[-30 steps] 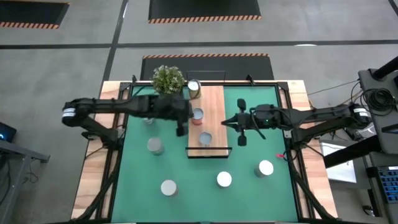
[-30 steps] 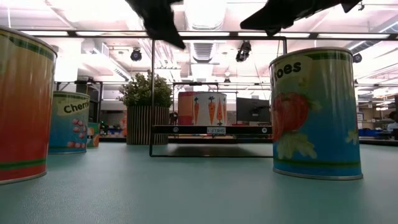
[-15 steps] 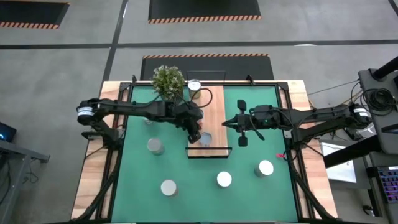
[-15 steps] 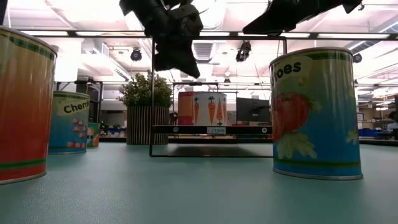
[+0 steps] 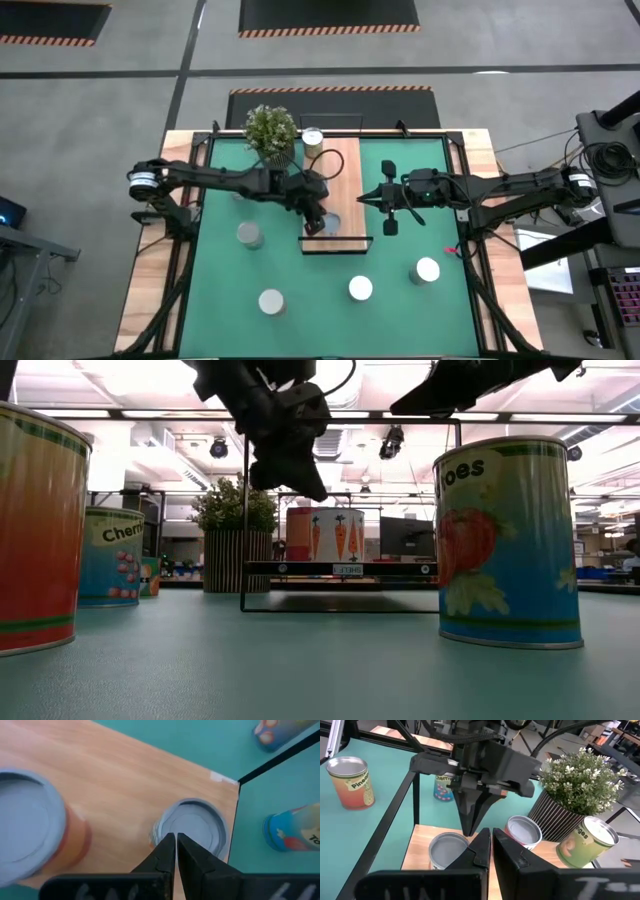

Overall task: Pick and place cans onto a shelf
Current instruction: Put the canned carrots on the shelf

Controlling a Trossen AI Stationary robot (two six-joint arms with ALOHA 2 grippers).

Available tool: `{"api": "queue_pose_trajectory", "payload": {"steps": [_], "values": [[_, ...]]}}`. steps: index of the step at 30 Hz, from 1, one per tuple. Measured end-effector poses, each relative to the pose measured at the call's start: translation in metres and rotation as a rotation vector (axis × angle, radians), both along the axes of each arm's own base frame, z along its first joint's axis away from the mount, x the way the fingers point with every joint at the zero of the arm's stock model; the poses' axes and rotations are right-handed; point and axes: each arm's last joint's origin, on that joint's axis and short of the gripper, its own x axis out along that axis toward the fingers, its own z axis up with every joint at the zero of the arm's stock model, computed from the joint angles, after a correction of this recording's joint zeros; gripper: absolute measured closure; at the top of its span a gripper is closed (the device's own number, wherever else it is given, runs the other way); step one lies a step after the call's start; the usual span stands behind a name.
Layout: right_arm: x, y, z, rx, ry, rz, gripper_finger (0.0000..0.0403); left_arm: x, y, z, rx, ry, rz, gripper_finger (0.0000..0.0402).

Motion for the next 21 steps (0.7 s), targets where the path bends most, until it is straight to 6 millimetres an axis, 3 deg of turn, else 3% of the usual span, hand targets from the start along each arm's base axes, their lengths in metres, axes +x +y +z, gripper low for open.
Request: {"api": "queue_pose_trajectory", "payload": {"steps": [13,21], "values": [[0.000,0.000,0.000,0.000,0.000,0.000,0.0394,0.003,-0.002,-0.015,-0.023,0.025,-0.004,0.0401],[0.000,0.000,0.000,0.000,0.001,0.000,0.0394,0.000,-0.003,-0.013,-0.025,0.039,0.013,0.0401]]}}
